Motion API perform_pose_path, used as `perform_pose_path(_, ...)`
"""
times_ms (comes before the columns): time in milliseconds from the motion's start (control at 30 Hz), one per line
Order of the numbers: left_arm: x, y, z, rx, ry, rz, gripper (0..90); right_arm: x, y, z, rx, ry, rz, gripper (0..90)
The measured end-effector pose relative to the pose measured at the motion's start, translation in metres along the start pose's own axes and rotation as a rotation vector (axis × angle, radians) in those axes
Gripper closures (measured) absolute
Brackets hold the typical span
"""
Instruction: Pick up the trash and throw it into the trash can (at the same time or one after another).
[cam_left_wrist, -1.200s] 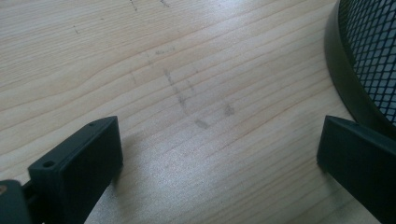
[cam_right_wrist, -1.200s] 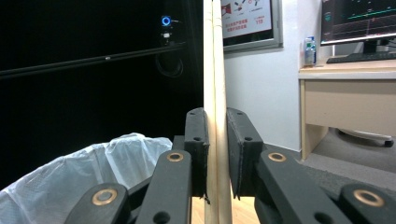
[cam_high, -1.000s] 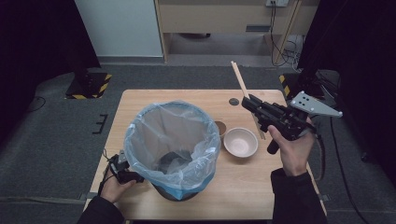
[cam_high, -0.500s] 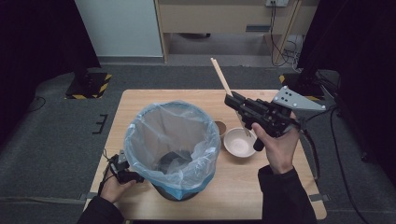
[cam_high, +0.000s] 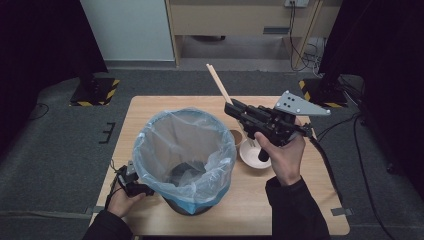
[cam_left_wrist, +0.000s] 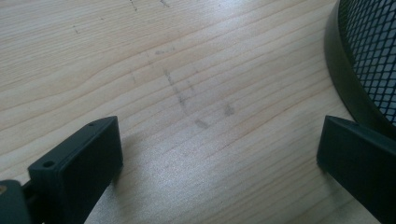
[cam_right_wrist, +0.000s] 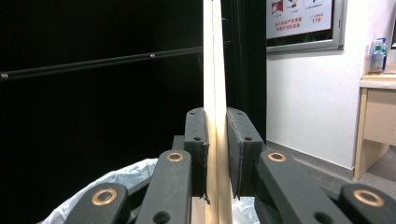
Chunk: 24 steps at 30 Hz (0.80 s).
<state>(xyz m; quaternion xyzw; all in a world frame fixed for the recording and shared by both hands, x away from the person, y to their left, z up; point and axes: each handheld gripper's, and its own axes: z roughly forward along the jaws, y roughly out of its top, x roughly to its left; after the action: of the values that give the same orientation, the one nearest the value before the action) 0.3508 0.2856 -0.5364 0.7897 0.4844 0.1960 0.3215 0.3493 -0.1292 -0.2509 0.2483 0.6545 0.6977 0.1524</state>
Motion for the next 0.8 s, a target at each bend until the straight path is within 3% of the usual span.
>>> perform_pose_path(200,0.000,0.000,0.000,0.000,0.000,0.000,0.0,0.001,-0.003,0.005,0.006,0.017,0.002,80.1)
perform_pose_path(500,0.000,0.000,0.000,0.000,0.000,0.000,0.0,0.011,0.006,0.014,0.026,0.026,-0.035,80.1)
perform_pose_path(800,0.000,0.000,0.000,0.000,0.000,0.000,0.0,0.021,0.001,0.030,0.051,0.066,-0.030,80.1)
